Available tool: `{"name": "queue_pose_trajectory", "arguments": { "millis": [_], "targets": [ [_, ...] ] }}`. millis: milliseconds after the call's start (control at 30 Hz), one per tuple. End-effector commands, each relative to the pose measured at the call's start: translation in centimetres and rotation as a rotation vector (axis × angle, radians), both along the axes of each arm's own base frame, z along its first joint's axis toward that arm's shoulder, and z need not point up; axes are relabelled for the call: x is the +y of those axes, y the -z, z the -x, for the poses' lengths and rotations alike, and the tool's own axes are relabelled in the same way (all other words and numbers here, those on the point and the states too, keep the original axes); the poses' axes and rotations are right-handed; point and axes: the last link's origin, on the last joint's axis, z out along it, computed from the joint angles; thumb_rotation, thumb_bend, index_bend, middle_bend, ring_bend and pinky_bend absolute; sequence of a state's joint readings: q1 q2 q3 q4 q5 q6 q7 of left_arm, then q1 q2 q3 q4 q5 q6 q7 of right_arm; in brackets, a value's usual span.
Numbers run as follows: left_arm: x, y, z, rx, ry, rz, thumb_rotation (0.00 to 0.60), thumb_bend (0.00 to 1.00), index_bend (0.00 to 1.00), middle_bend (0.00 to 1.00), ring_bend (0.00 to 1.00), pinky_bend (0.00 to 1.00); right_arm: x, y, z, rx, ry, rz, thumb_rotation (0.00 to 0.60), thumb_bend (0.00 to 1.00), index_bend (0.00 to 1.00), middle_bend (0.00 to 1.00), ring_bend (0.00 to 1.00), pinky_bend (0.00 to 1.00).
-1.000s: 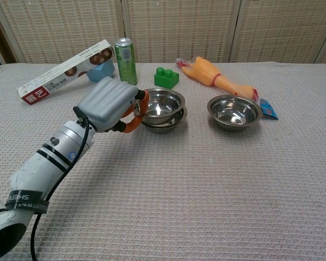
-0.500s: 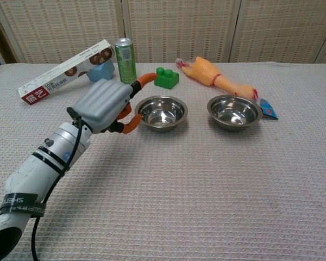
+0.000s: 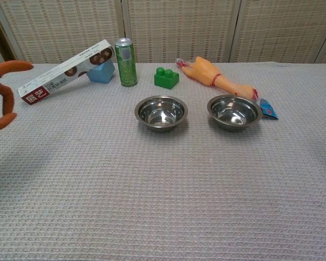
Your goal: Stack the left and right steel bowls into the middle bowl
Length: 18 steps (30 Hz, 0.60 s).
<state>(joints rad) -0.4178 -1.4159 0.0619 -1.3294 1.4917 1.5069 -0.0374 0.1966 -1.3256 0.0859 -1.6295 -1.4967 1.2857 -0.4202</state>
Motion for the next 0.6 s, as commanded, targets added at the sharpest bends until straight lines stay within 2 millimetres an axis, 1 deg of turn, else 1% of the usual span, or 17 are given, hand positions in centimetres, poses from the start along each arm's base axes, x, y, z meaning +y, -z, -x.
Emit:
{"name": "queue_pose_trajectory", "arguments": {
  "millis": [33, 67, 100, 200, 233, 267, 367, 500, 600],
  "targets": [
    [-5.7, -4.0, 4.9, 0.052, -0.194, 0.018, 0.600, 0.41, 0.01, 0.22, 0.18, 0.32, -4.0, 2.4, -2.0, 0.004, -0.045, 0.011, 0.600, 0.09, 0.03, 0.00, 0.00, 0.00],
    [-5.9, -4.3, 5.3, 0.099, -0.208, 0.029, 0.600, 0.41, 0.01, 0.19, 0.13, 0.29, -5.1, 3.2, -2.7, -0.001, -0.063, 0.012, 0.600, 0.09, 0.08, 0.00, 0.00, 0.00],
    [-6.0, -4.5, 5.4, 0.111, -0.214, 0.034, 0.600, 0.41, 0.02, 0.17, 0.11, 0.27, -5.9, 3.9, -3.3, -0.004, -0.079, 0.010, 0.600, 0.10, 0.15, 0.00, 0.00, 0.00],
    [-6.2, -5.0, 5.5, 0.116, -0.240, 0.042, 0.600, 0.41, 0.02, 0.15, 0.09, 0.25, -8.2, 6.2, -4.8, 0.013, -0.128, 0.012, 0.600, 0.13, 0.31, 0.00, 0.00, 0.00],
    [-6.2, -5.1, 5.5, 0.119, -0.245, 0.040, 0.600, 0.41, 0.02, 0.15, 0.09, 0.25, -8.9, 6.9, -5.2, 0.022, -0.138, 0.013, 0.600, 0.15, 0.35, 0.00, 0.00, 0.00],
    [-6.1, -5.2, 5.4, 0.115, -0.249, 0.035, 0.600, 0.41, 0.02, 0.15, 0.09, 0.25, -9.7, 7.9, -5.6, 0.038, -0.145, 0.015, 0.600, 0.16, 0.36, 0.00, 0.00, 0.00],
    [-6.0, -5.4, 5.3, 0.106, -0.247, 0.029, 0.600, 0.41, 0.02, 0.15, 0.09, 0.25, -11.4, 10.2, -6.3, 0.065, -0.137, 0.005, 0.600, 0.17, 0.39, 0.00, 0.00, 0.00],
    [-6.1, -5.5, 5.4, 0.102, -0.248, 0.032, 0.600, 0.41, 0.01, 0.15, 0.09, 0.25, -12.6, 12.5, -6.7, 0.089, -0.131, -0.004, 0.600, 0.19, 0.41, 0.00, 0.00, 0.00],
    [-5.9, -5.7, 5.5, 0.100, -0.255, 0.024, 0.600, 0.41, 0.00, 0.14, 0.09, 0.25, -13.2, 13.7, -7.0, 0.083, -0.123, -0.004, 0.600, 0.25, 0.44, 0.00, 0.00, 0.00]
  ]
}}
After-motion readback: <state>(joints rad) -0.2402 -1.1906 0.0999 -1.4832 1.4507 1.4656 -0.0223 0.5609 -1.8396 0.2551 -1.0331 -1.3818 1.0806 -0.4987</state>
